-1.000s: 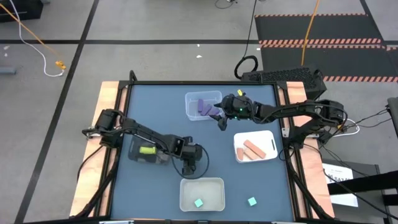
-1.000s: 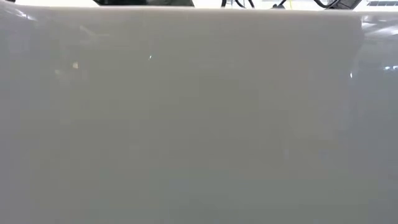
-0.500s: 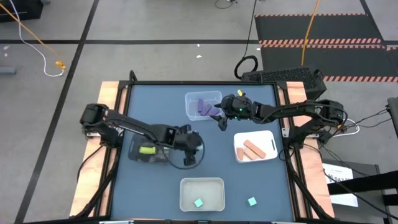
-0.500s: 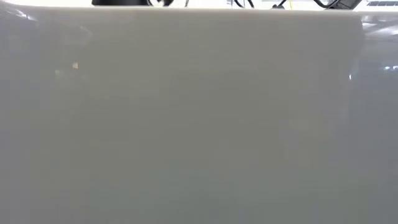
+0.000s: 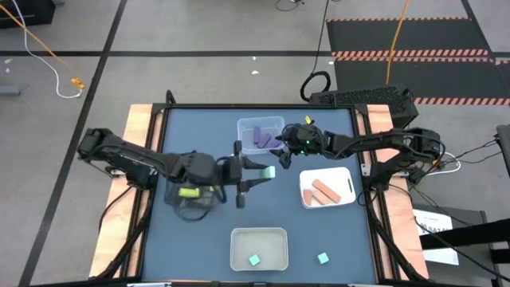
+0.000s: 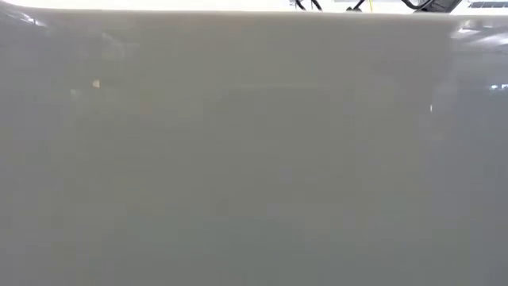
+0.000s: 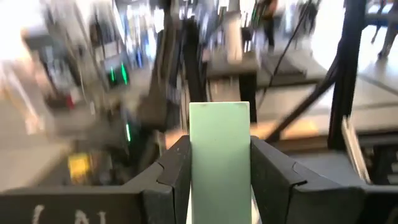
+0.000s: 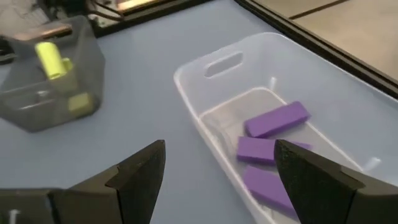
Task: Sort & place blocks by color
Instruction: Put the top light blue block into the gray bin, then put the light blue block into the gray bin
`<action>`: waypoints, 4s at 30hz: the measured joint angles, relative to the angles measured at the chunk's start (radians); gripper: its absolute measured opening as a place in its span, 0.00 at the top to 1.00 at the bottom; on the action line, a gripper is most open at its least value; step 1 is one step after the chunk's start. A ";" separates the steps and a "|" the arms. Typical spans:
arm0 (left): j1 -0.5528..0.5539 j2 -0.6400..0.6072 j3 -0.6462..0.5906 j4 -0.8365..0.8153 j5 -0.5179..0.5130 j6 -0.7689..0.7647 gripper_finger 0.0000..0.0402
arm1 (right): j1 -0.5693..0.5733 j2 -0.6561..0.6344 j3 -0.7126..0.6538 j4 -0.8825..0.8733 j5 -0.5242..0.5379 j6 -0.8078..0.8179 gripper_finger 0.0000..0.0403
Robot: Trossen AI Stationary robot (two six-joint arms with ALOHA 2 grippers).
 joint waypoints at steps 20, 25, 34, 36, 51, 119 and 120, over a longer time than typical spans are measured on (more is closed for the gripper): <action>-0.212 0.025 0.000 -0.019 0.003 -0.394 0.69 | 0.281 -0.011 0.000 0.067 -0.245 0.124 0.28; -0.266 0.153 0.000 0.003 0.004 -0.595 0.69 | 0.410 -0.010 0.000 0.066 -0.348 0.234 0.28; -0.290 0.324 0.000 0.013 0.042 -0.886 0.69 | 0.650 -0.010 0.000 0.066 -0.301 0.423 0.28; -0.289 0.350 0.000 0.006 0.084 -0.971 0.69 | 0.696 -0.010 0.000 0.066 -0.279 0.467 0.28; -0.305 0.404 0.000 -0.048 0.113 -1.185 0.44 | 0.943 -0.010 0.000 0.137 -0.229 0.659 0.28; -0.308 0.402 0.000 0.298 0.073 -0.902 0.41 | 1.266 0.095 0.001 -0.329 0.190 0.265 0.73; -0.308 0.402 0.000 0.298 0.073 -0.902 0.41 | 1.266 0.095 0.001 -0.321 0.188 0.266 0.73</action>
